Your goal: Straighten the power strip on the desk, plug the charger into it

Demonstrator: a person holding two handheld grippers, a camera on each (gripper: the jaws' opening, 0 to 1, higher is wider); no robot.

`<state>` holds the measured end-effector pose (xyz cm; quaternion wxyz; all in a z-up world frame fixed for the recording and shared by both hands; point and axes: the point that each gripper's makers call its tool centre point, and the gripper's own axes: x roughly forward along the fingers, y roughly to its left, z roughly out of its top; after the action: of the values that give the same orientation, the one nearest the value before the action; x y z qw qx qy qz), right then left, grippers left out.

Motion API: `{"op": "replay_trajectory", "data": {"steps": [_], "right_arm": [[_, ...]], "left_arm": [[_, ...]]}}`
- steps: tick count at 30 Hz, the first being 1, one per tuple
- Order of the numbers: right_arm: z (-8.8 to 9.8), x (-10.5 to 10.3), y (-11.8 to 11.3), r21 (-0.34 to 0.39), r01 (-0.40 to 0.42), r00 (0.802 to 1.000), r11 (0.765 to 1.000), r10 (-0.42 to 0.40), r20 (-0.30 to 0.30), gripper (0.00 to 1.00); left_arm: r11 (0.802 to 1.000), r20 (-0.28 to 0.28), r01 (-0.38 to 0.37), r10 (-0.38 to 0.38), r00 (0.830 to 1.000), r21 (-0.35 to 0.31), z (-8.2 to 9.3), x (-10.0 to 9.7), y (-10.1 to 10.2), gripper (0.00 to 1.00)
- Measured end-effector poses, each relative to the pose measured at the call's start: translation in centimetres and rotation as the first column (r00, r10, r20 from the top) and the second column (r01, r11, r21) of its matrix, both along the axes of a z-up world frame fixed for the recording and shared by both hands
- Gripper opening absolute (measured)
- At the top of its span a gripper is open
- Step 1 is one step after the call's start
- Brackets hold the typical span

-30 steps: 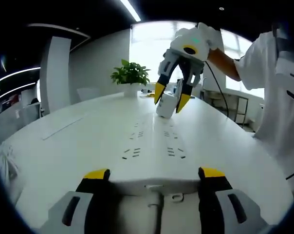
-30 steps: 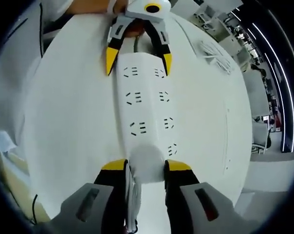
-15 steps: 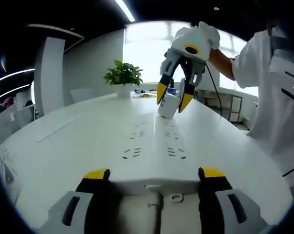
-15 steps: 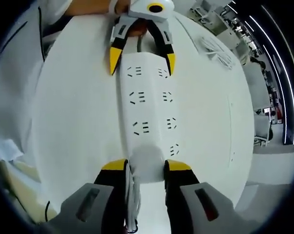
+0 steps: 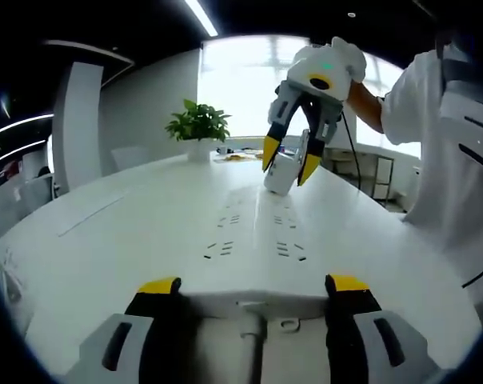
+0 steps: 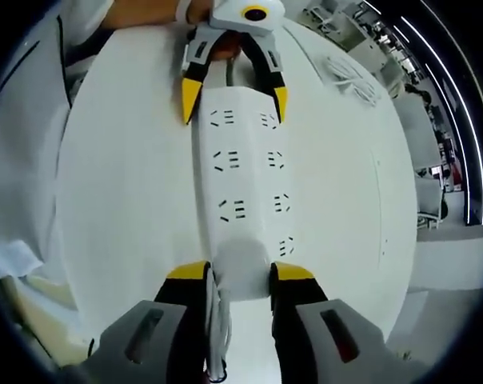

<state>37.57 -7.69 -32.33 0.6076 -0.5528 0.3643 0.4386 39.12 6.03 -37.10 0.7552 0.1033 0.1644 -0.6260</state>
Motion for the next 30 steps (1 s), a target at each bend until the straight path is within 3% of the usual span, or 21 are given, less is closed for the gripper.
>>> {"op": "replay_trajectory", "data": {"steps": [10,14,18,23,26,30], "right_arm": [[0.2,0.2,0.0,0.064,0.042,0.999,0.997,-0.041,-0.024,0.3],[1.1,0.5,0.4,0.138,0.074,0.997,0.988,-0.075,-0.002,0.38],[2.0,0.8,0.3,0.217,0.157,0.986,0.964,-0.164,0.015,0.52],[2.3,0.5,-0.1,0.289,0.177,0.982,0.941,-0.19,0.019,0.53],[2.4,0.2,-0.4,0.332,0.199,0.977,0.922,-0.215,0.012,0.58],[2.3,-0.3,-0.4,0.412,0.219,0.97,0.885,-0.244,0.009,0.63]], "left_arm": [[1.0,0.001,0.0,0.0,1.0,-0.004,0.0,0.1,0.0,0.74],[1.0,0.002,-0.003,0.003,1.0,-0.004,0.0,0.1,0.0,0.74],[1.0,0.0,-0.005,0.005,1.0,-0.003,-0.1,0.1,0.0,0.74],[1.0,0.001,-0.005,0.005,1.0,-0.002,-0.1,0.1,0.0,0.74],[1.0,0.0,-0.007,0.007,1.0,0.001,-0.1,0.1,0.0,0.74],[1.0,0.01,-0.012,0.012,1.0,0.005,-0.1,0.2,0.0,0.74]]}}
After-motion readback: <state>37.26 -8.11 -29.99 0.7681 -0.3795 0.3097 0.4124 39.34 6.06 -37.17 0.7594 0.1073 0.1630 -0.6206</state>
